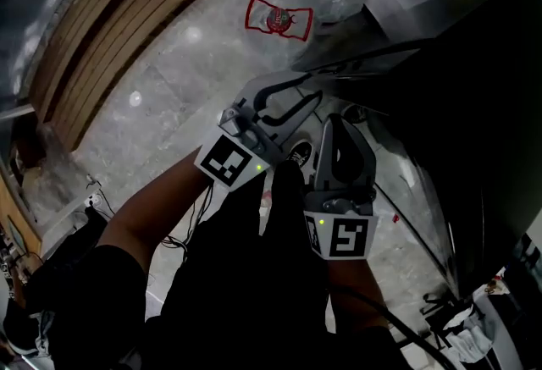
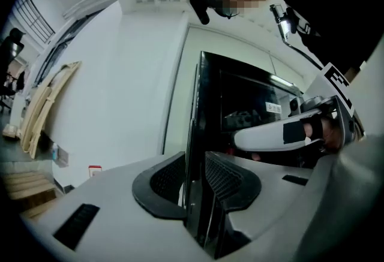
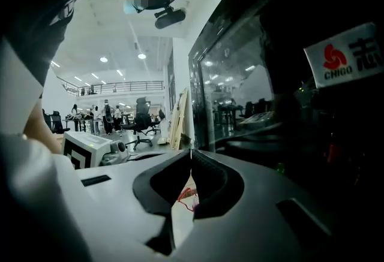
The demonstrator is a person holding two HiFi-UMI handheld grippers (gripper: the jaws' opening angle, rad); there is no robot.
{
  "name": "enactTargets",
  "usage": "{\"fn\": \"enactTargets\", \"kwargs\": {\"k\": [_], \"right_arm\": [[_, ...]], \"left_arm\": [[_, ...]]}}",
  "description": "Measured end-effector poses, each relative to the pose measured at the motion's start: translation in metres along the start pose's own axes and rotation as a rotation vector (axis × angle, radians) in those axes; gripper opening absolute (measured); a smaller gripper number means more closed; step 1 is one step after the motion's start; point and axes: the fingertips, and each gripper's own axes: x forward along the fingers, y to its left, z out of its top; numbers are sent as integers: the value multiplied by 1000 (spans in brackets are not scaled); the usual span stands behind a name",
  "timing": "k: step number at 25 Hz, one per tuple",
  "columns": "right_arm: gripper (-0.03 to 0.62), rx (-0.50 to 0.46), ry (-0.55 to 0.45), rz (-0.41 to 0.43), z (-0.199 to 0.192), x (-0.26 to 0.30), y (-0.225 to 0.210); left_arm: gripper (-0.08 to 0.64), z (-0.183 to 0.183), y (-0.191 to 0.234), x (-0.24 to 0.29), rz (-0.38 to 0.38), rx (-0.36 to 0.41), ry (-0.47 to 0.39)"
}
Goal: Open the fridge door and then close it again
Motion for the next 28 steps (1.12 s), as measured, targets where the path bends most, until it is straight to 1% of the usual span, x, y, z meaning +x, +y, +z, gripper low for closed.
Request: {"fn": "enactTargets", "kwargs": {"k": [2, 3, 7, 11, 15, 18, 23, 25, 28], "right_arm": [[17, -6, 0, 0, -9, 0, -1], [17, -7, 3, 0, -14, -1, 0], [16, 21, 27, -7, -32, -5, 4], [17, 40, 37, -11, -35, -7, 7], [17, 35, 40, -17, -32, -5, 4], [17, 39, 44, -22, -30, -1, 1], [17, 44, 54, -22, -32, 5, 2], [16, 49, 49, -22, -33, 6, 4], [17, 48, 49, -24, -32, 7, 6]], "left_arm": [[111, -2, -5, 9, -74, 61, -11], [117, -3, -7, 12, -100, 78, -14], [133, -6, -10, 17, -145, 95, -18], [139, -7, -11, 15, -193, 108, -6], [140, -4, -11, 15, -214, 145, -6], [140, -5, -11, 16, -226, 140, -2], [140, 4, -5, 21, -221, 146, -40], [140, 7, -7, 23, -237, 153, -49], [142, 8, -11, 24, -260, 137, -55]]}}
